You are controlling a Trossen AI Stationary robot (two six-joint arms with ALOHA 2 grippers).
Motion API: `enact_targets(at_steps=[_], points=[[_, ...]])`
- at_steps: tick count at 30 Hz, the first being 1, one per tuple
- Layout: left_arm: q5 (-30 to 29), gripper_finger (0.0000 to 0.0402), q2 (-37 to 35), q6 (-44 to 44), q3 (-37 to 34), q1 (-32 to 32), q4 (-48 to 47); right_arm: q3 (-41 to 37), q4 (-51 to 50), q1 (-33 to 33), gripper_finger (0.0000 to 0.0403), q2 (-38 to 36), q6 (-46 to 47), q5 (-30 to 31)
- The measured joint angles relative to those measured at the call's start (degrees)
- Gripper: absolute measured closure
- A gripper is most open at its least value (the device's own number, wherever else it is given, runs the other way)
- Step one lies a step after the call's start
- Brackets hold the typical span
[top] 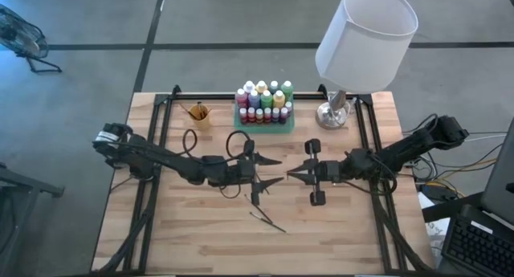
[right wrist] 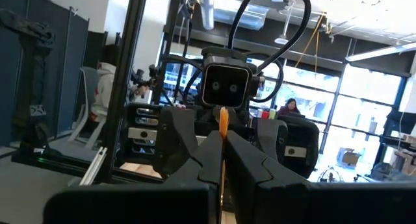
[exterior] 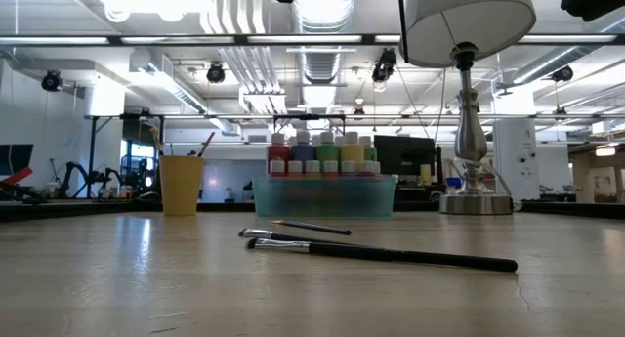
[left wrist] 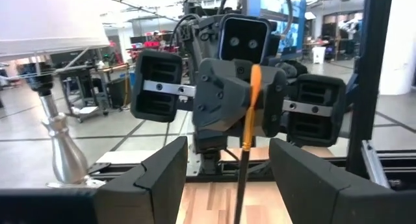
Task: Pick & Place Paint Supplies
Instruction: Put the gold paintbrush into the orange cup
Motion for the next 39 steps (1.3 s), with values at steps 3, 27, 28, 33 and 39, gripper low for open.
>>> enact_targets(at_steps=[3, 27, 28, 33, 39], points=[[0.34, 0.0179, 0.0, -0.59, 0.13, 0.01, 0.01, 0.0, 0.0, 0.0, 0.0394, 0.0, 0.0, 0.0], [4.0, 0.0213, 5.25, -0.33, 5.52, 0.52, -0.05, 0.04, -0.37, -0.02, 0.0394, 0.0, 0.0, 0.0], [4.0, 0.0221, 5.25, -0.33, 5.52, 0.52, -0.22, 0.04, -0.35, -0.02, 0.0394, 0.0, 0.0, 0.0], [3.99, 0.0269, 5.25, -0.38, 5.52, 0.52, -0.33, 0.04, -0.36, -0.02, 0.0394, 0.0, 0.02, 0.0], [3.98, 0.0327, 5.25, -0.05, 5.68, 0.59, -0.38, 0.04, -0.37, -0.02, 0.0394, 0.0, 0.04, 0.0]])
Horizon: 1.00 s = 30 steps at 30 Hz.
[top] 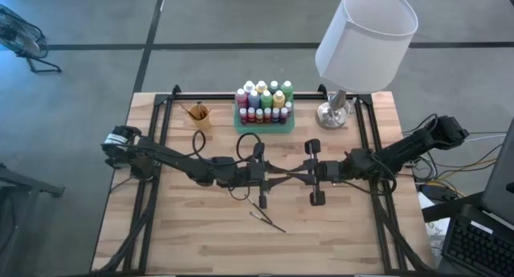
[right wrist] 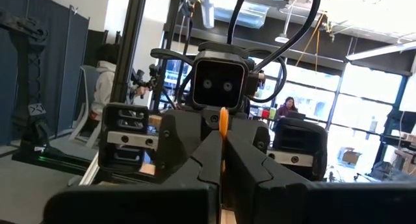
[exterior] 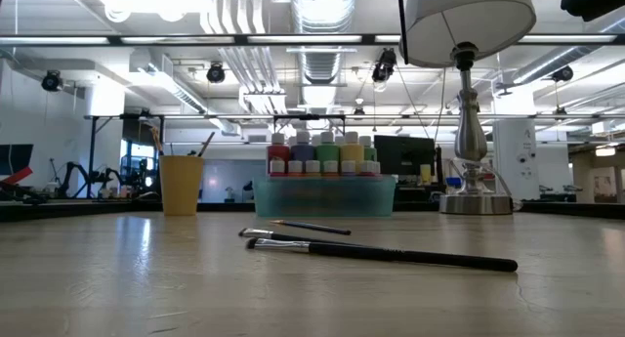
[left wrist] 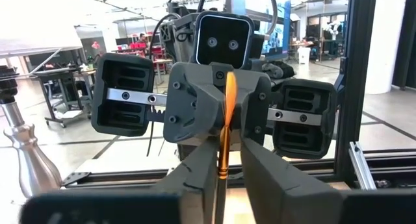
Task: Pick & Place Paint Supplies
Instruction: Put the gold paintbrush into the orange cup
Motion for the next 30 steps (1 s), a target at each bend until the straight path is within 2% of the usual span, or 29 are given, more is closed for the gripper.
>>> enact_targets(at_steps=[7, 18, 23, 26, 30], points=[[-0.04, 0.0388, -0.02, 0.07, -0.02, 0.07, -0.13, 0.0, -0.32, 0.02, 0.0394, 0.0, 0.27, 0.0], [-0.19, 0.0389, -0.17, 0.04, 0.66, 0.07, -2.99, 0.0, -0.76, 0.04, 0.0388, 0.0, 3.35, 1.48], [-1.5, 0.0389, -0.72, 0.63, 0.68, 0.14, -5.28, 0.0, -3.99, 0.04, 0.0331, -1.22, 5.82, 5.49], [-6.1, 0.0389, -2.26, 1.98, 0.66, -0.49, -7.96, 0.01, -8.23, -0.01, 0.0283, -3.81, 7.3, 7.97], [-13.75, 0.0389, -5.16, 4.7, -0.09, -1.7, -10.81, 0.0, -15.17, 0.01, 0.0221, -7.49, 9.45, 7.97]])
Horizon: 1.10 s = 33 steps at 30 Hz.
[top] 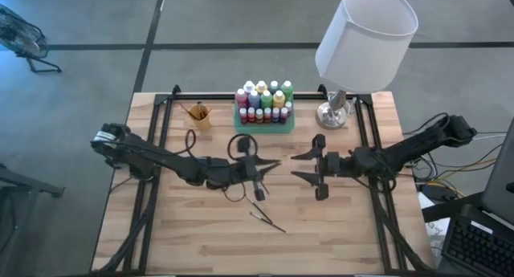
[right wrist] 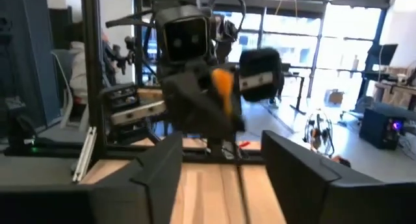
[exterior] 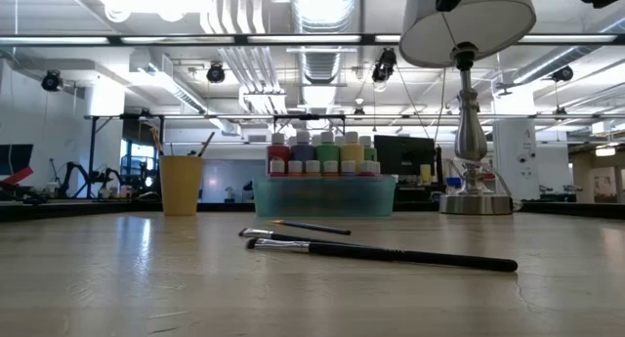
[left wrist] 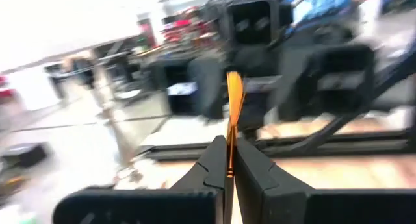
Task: Pick & Place Paint Supplies
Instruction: Put the gold paintbrush into the orange cup
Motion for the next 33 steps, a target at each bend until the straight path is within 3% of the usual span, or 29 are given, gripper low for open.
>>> enact_targets(at_steps=[7, 19, 26, 33], points=[[-15.15, 0.0389, -8.04, 2.11, -3.03, -0.63, -9.07, 0.0, -7.67, -0.01, 0.015, -4.65, 1.3, -0.06], [-33.85, 0.0389, -30.67, 0.32, -17.55, 0.28, -11.83, 0.0, -7.63, -0.19, 0.0097, -4.86, -0.44, 0.09], [-36.01, 0.0389, -40.24, 0.59, -28.68, 4.69, -4.98, 0.0, -7.26, -0.18, 0.0075, -4.82, -0.38, 0.12], [-36.02, 0.0389, -44.55, 1.54, -38.06, 11.51, 3.63, 0.0, -7.17, -0.18, 0.0053, -4.82, -0.66, 0.16]])
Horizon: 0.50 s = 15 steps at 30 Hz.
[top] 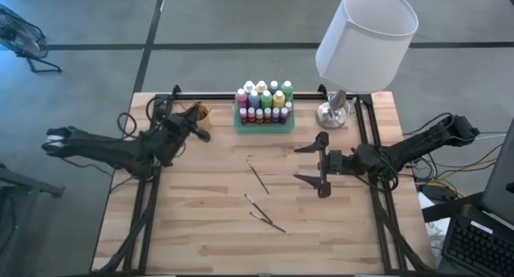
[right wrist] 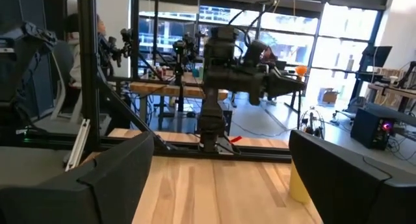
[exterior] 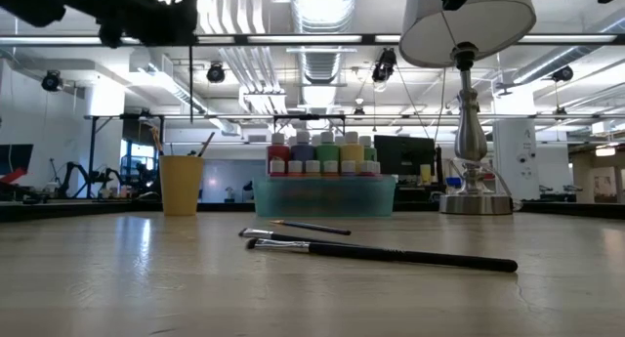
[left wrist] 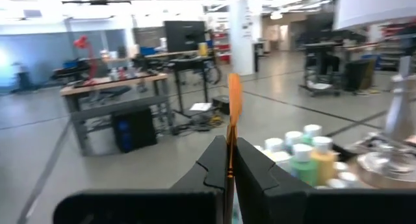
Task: Pick & Place Paint Supplies
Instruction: Put the gold paintbrush into the orange cup
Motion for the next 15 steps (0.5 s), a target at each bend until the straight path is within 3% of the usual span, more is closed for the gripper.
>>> enact_targets(at_steps=[7, 15], points=[[1.12, 0.0389, -0.48, 0.01, -2.36, 7.24, 0.83, 0.0, 0.04, 0.04, 0.0045, 0.0, 0.2, 0.02], [3.29, 0.0389, 0.78, -1.63, -2.36, 11.87, 0.85, 0.0, -0.15, 0.04, 0.0068, 0.0, 0.22, 0.02]])
